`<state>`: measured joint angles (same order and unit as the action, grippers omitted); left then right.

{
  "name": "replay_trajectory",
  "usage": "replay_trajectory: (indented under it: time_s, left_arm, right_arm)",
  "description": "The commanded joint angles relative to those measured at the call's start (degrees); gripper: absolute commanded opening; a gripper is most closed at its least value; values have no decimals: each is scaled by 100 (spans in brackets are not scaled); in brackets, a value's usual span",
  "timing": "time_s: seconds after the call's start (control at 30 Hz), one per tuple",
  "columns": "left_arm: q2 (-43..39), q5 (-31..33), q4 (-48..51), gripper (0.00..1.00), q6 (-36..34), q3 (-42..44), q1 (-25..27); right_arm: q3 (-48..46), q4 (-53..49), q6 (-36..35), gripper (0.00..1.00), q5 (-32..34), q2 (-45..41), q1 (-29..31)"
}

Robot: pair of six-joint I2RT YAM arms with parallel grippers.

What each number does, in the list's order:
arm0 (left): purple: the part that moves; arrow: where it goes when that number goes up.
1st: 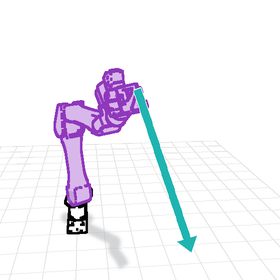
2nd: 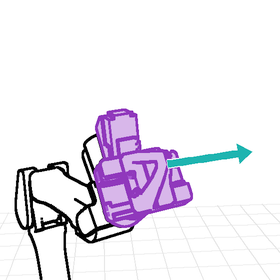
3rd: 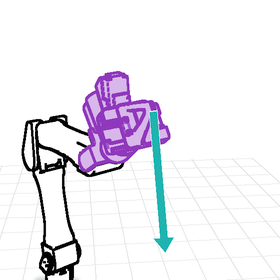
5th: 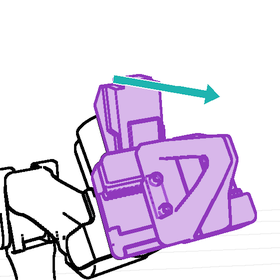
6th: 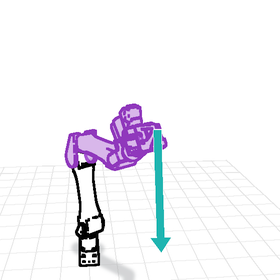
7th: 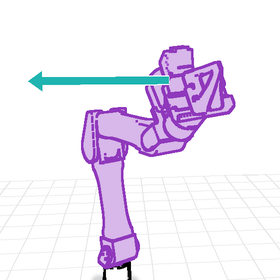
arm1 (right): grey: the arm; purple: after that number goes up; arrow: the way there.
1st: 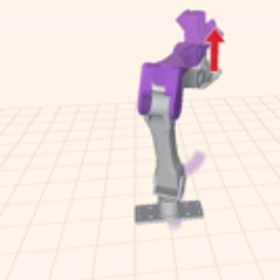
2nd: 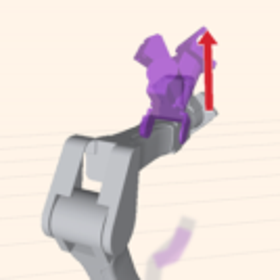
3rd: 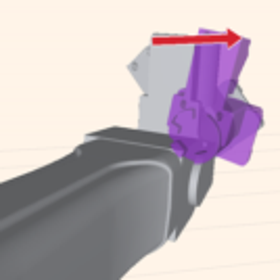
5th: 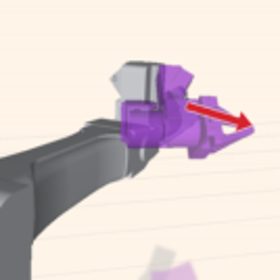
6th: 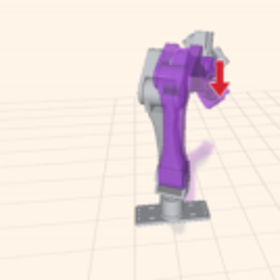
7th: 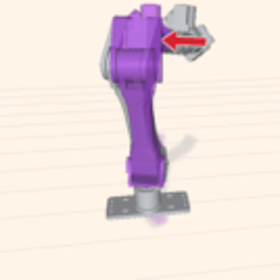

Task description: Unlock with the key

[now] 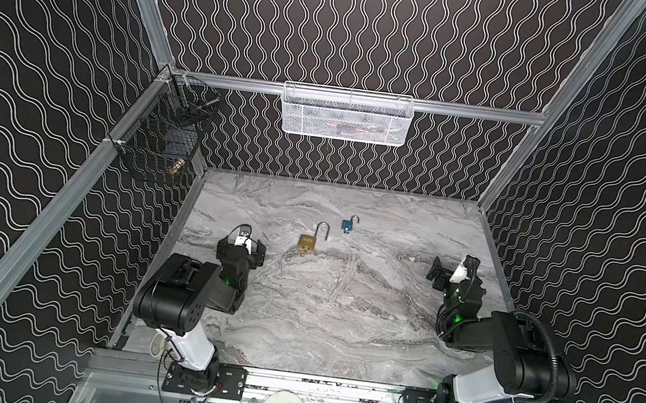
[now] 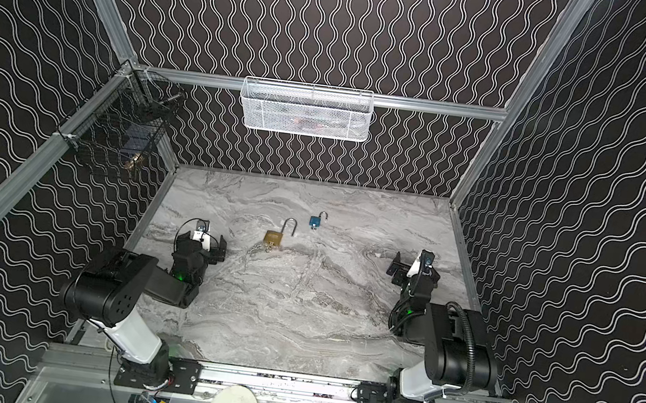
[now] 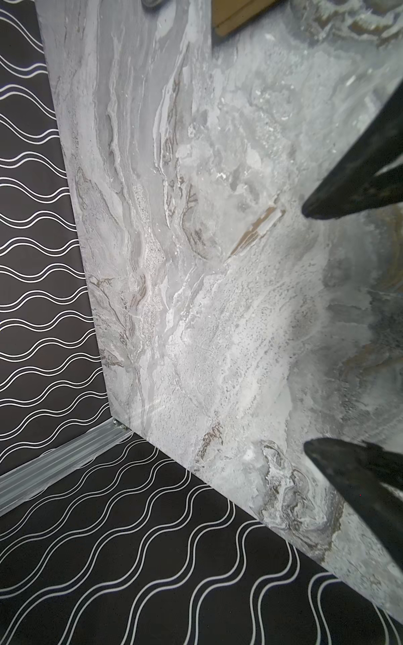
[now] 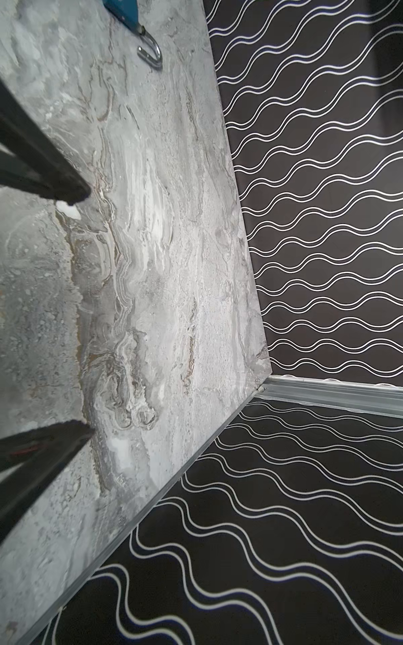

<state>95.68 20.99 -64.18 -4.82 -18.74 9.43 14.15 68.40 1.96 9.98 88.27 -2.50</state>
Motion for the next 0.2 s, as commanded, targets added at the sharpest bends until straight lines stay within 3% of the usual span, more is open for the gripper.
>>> replay_trajectory:
  time_s: [0.0, 0.17]
  left_arm:
    - [-1, 1, -45, 99, 14, -16, -3]
    - [2, 3, -71, 99, 1, -8, -3]
  right_arm:
    - [104, -35, -26, 99, -62, 29, 13]
    - [1, 130, -116, 99, -119, -16, 60]
